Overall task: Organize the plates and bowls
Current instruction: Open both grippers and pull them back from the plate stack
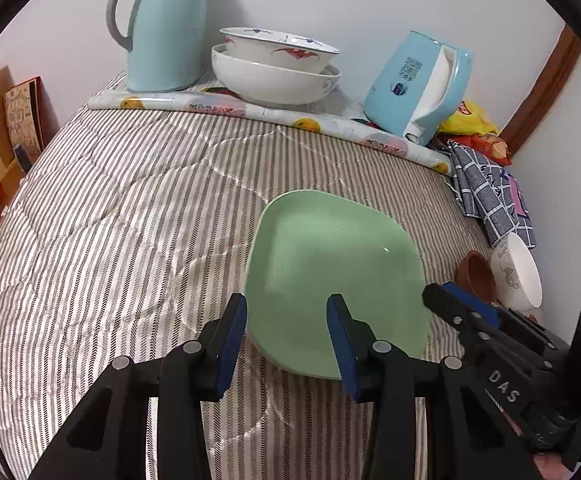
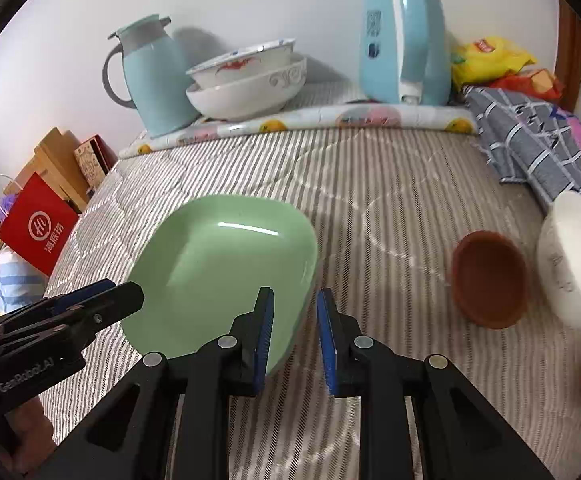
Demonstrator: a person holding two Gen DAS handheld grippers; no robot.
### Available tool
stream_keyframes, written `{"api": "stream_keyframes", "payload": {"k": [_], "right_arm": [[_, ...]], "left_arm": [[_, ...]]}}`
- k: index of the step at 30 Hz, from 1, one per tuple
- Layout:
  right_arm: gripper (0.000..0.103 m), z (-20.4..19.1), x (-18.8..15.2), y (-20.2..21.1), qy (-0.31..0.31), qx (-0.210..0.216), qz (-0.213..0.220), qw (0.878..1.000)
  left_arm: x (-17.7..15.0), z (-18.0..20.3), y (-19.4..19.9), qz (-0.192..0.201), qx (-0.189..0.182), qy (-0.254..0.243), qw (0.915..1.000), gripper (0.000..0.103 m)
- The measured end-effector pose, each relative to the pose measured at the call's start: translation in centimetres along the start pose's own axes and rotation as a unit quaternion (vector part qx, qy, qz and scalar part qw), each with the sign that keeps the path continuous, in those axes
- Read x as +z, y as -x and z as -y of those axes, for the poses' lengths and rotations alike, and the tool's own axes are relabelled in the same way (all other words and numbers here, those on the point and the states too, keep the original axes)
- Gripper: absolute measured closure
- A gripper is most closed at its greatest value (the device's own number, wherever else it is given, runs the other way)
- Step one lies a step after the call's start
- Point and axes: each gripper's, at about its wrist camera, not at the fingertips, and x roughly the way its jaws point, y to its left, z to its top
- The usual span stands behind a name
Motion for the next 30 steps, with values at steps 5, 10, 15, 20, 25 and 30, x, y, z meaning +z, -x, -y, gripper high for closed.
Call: {"api": "stream_keyframes", "payload": {"k": [5, 10, 15, 20, 25, 30], "right_arm": [[0.068, 1.5, 0.1, 3.1, -0.006, -0.021, 0.023, 1.0], [0.05, 3.4, -0.3, 6.8, -0.012, -0.053, 0.051, 0.997], [0.041, 5.9, -1.1, 10.6, -0.028, -0.089, 0.078, 0.993], [0.041, 8.8, -2.0, 13.4, -0.048, -0.116, 0.097, 0.987], [0.041, 11.6, -2.7, 15.4, -0.071, -0.122, 0.099, 0.985], [0.041, 14.1, -2.8, 16.4, -0.094, -0.129, 0.075, 0.984]], "left_arm": [[0.1, 1.7, 1.0, 0.011, -0.019, -0.011, 0.9997, 0.064], [0.1, 4.6, 2.3, 0.028, -0.037, -0.03, 0.9985, 0.062], [0.0, 7.8, 3.5, 0.044, -0.049, -0.051, 0.9965, 0.058], [-0.1, 10.7, 4.5, 0.063, -0.054, -0.069, 0.9942, 0.052], [0.0, 13.1, 5.1, 0.071, -0.057, -0.078, 0.9928, 0.051], [0.3, 15.2, 5.3, 0.08, -0.054, -0.086, 0.9916, 0.051]]}}
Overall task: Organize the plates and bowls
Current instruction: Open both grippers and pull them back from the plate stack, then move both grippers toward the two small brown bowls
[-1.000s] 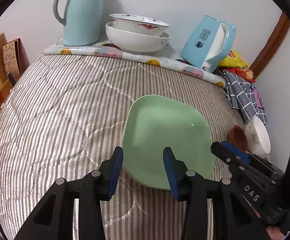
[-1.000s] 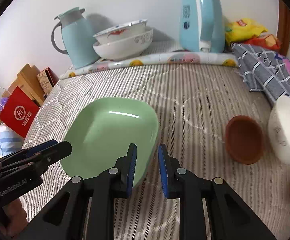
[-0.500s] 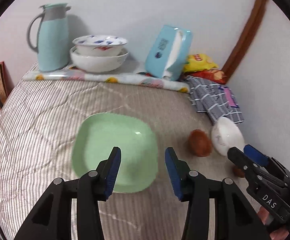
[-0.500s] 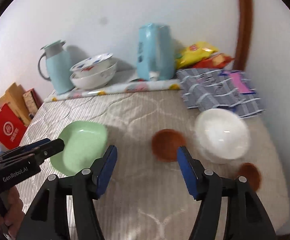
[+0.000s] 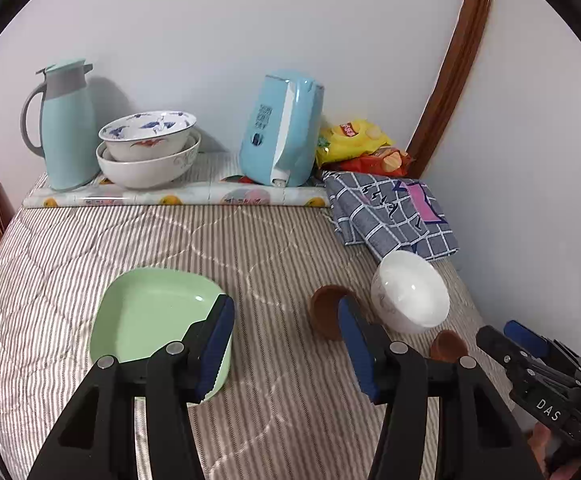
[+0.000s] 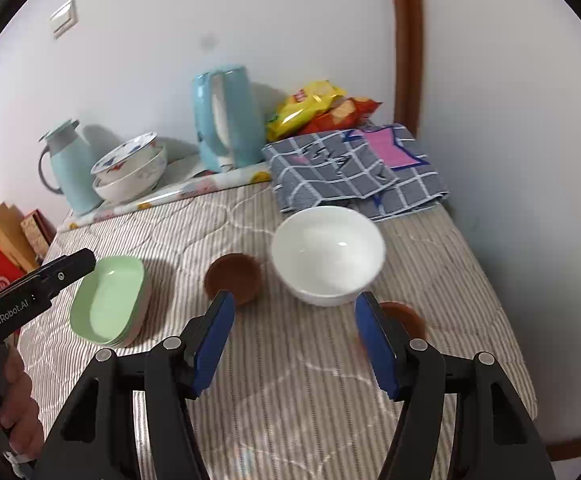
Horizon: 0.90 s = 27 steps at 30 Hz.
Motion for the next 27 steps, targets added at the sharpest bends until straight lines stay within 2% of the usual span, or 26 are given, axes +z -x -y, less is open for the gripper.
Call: {"api": "stream_keyframes", "payload": {"k": [4, 12, 17, 27], "right_arm": [[0.041, 1.6, 0.3, 0.1, -0.004, -0.014, -0.004, 1.0], [0.041, 4.3, 1.0, -0.3, -0.024, -0.014, -0.01, 1.0], [0.041, 5.7, 1.0, -1.0, -0.037, -0.012, -0.012, 0.999], [0.041, 8.8, 0.1, -3.5, -0.057, -0.033, -0.029, 0.997]], "left_arm": [[0.5, 1.1, -0.4, 0.0, 0.001, -0.004, 1.0, 0.05], [1.5, 2.5, -1.1, 0.01, 0.015, -0.011, 0.9998, 0.05], [1.5, 2.7, -2.3, -0.009, -0.004, -0.008, 0.9999, 0.05], [0.6, 3.7, -6.7, -0.061, -0.008, -0.008, 0.998, 0.05]]}}
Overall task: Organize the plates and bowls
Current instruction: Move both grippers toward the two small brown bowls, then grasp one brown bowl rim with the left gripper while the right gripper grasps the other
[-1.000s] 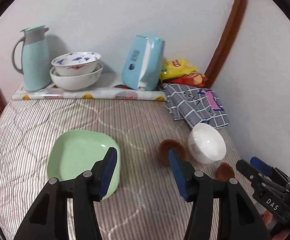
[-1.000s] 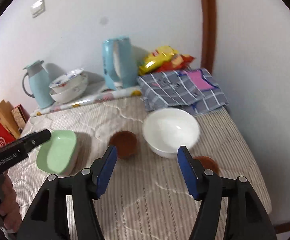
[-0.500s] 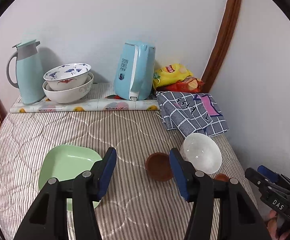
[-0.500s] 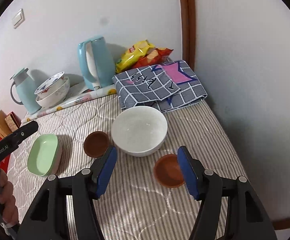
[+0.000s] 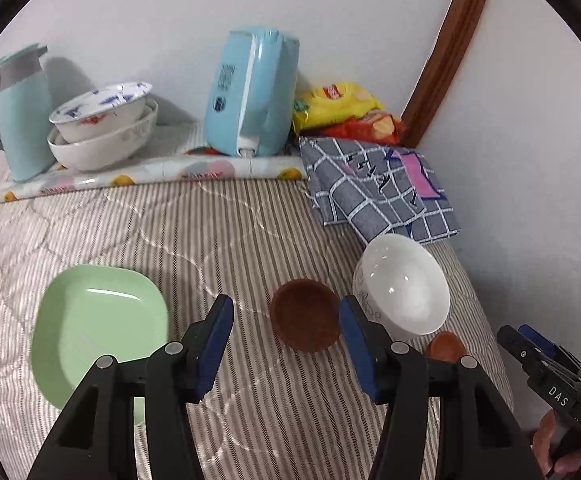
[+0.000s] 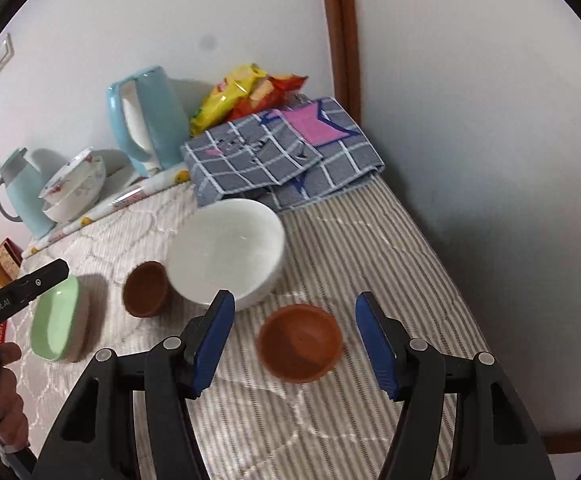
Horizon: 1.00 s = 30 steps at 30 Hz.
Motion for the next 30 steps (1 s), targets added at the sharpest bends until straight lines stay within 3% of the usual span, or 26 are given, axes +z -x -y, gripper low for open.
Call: {"api": "stream_keyframes", "payload": {"k": [5, 14, 25, 30], "right_arm": [[0.043, 1.7, -0.8, -1.6, -0.006, -0.015, -0.016, 1.0], [0.06, 4.0, -2.5, -4.8, -0.027, -0.009, -0.055, 0.998], [0.063, 4.0, -3.4, -7.8, -0.026, 0.005, -0.084, 0.996], [0.063, 3.8, -3.9, -9.0, -0.023, 0.005, -0.095, 0.995]], "left_arm": [[-0.4, 0.5, -2.0, -0.012, 0.007, 0.001, 0.9999, 0.05], [-0.8, 1.1, -5.6, -0.037, 0.047, 0.002, 0.9982, 0.05], [-1.2, 0.8, -8.9, -0.063, 0.057, 0.02, 0.9962, 0.051], [-1.3, 0.9, -10.0, -0.072, 0.042, 0.021, 0.9963, 0.051]]}}
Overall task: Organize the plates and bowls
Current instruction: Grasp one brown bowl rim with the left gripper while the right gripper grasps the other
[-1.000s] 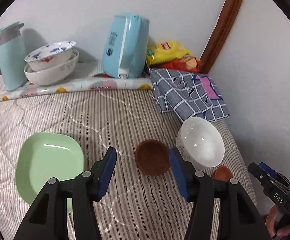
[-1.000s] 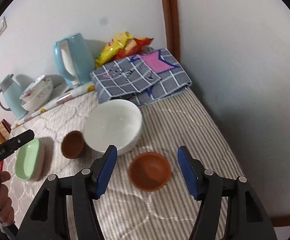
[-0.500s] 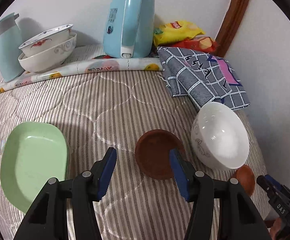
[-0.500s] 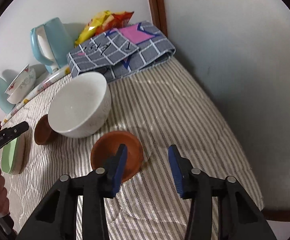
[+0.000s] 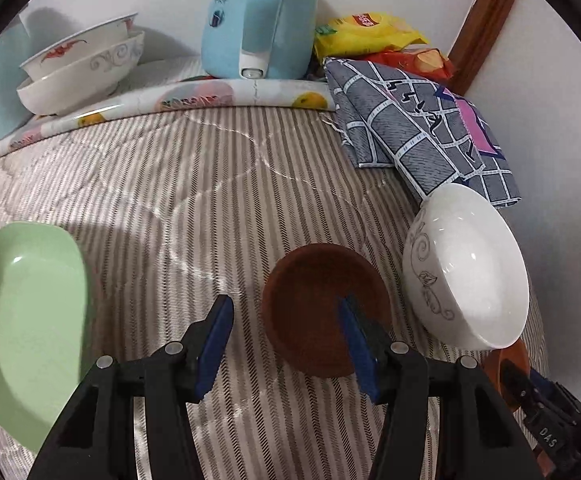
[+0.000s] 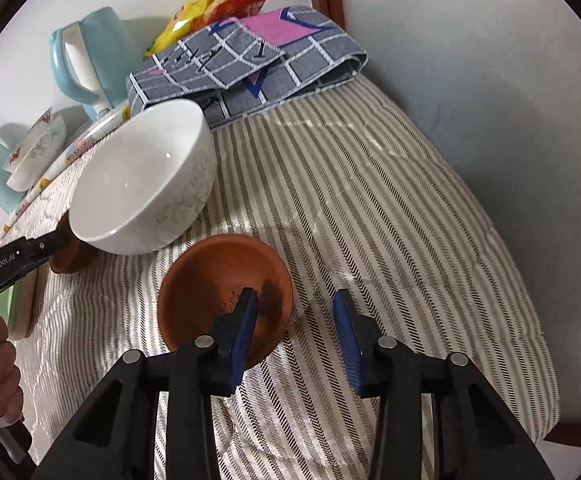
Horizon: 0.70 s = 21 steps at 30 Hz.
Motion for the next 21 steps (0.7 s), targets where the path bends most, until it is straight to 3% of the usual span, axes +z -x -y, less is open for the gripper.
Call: {"api": "stream_keyframes", "payload": {"k": [20, 21], "right_arm": [[0.063, 0.0, 0.2, -0.5, 0.0, -0.003, 0.023, 1.0], [0.063, -0.1, 0.2, -0.5, 0.0, -0.004, 0.023, 1.0]], "left_arm": [[0.3, -0.2, -1.6, -0.007, -0.014, -0.004, 0.9999, 0.055], [0.3, -0.1, -1.6, -0.004, -0.011, -0.005, 0.9999, 0.062]]}}
